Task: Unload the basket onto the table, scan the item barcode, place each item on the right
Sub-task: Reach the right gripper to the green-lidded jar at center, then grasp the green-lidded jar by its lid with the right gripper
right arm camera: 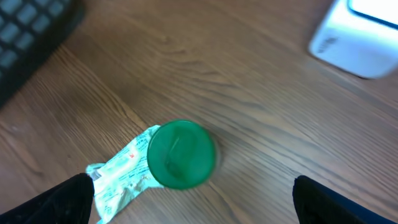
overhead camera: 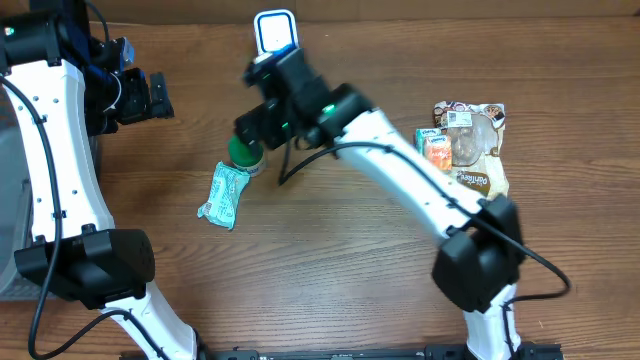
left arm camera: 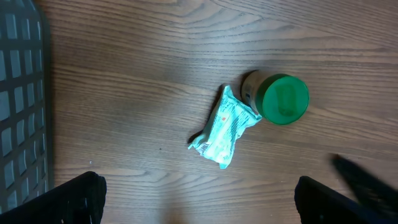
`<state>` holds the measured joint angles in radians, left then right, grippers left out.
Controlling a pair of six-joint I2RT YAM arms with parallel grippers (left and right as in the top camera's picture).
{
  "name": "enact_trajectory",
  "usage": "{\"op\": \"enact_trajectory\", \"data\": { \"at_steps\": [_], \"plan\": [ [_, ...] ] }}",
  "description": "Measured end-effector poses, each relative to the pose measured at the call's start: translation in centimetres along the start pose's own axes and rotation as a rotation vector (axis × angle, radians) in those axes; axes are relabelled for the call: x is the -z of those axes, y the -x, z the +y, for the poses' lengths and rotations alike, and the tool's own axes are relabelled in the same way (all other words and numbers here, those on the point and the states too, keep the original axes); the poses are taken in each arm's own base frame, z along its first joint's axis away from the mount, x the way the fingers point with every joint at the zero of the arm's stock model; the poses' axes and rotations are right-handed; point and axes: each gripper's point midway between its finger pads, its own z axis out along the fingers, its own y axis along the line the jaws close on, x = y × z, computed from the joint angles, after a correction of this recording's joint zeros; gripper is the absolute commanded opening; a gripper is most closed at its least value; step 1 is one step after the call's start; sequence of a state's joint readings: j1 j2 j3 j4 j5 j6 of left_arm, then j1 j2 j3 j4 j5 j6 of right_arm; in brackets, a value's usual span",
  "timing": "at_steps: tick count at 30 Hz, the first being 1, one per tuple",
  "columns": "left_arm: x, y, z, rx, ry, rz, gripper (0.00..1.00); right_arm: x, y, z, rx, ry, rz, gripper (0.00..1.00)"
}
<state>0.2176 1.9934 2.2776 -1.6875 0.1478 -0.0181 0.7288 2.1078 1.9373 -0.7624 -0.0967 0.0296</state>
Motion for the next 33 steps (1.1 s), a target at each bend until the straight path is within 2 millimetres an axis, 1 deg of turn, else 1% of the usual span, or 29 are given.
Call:
{"op": "enact_trajectory", "data": {
  "at_steps": [3, 7, 12, 16, 22, 28, 30, 31, 33],
  "plan": [
    [0.0, 0.0, 0.0, 0.0, 0.0, 0.0, 1.0, -2.6, -1.0, 0.8, 0.035, -0.006, 0.02, 1.0],
    [0.0, 0.0, 0.0, 0.0, 0.0, 0.0, 0.99, -5.3, -2.1, 1.0, 0.055, -0.009, 0.039, 1.0],
    [0.0, 0.0, 0.0, 0.0, 0.0, 0.0, 1.0, -7.6, -2.9, 1.2, 0.079, 0.006, 0.047, 1.0],
    [0.0, 0.0, 0.0, 0.0, 0.0, 0.0, 1.0, -8.5, -3.1, 1.2, 0.088, 0.01, 0.046, 1.0],
    [0.0, 0.0, 0.0, 0.0, 0.0, 0.0, 1.0, -9.5, -4.1, 1.0, 0.092, 0.008, 0.071, 1.0],
    [0.0, 0.0, 0.0, 0.0, 0.0, 0.0, 1.0, -9.9, -4.9, 0.8, 0.09, 0.006, 0.099, 0.97],
    [0.0, 0.0, 0.0, 0.0, 0.0, 0.0, 0.99, -9.9, -5.0, 0.8, 0.093, 0.006, 0.101, 0.92],
    [0.0, 0.0, 0.0, 0.0, 0.0, 0.0, 0.99, -9.9, -5.0, 0.8, 0.093, 0.006, 0.102, 0.87],
    [0.0, 0.0, 0.0, 0.0, 0.0, 0.0, 1.0, -9.9, -5.1, 0.8, 0.095, 0.006, 0.104, 0.8]
  ]
}}
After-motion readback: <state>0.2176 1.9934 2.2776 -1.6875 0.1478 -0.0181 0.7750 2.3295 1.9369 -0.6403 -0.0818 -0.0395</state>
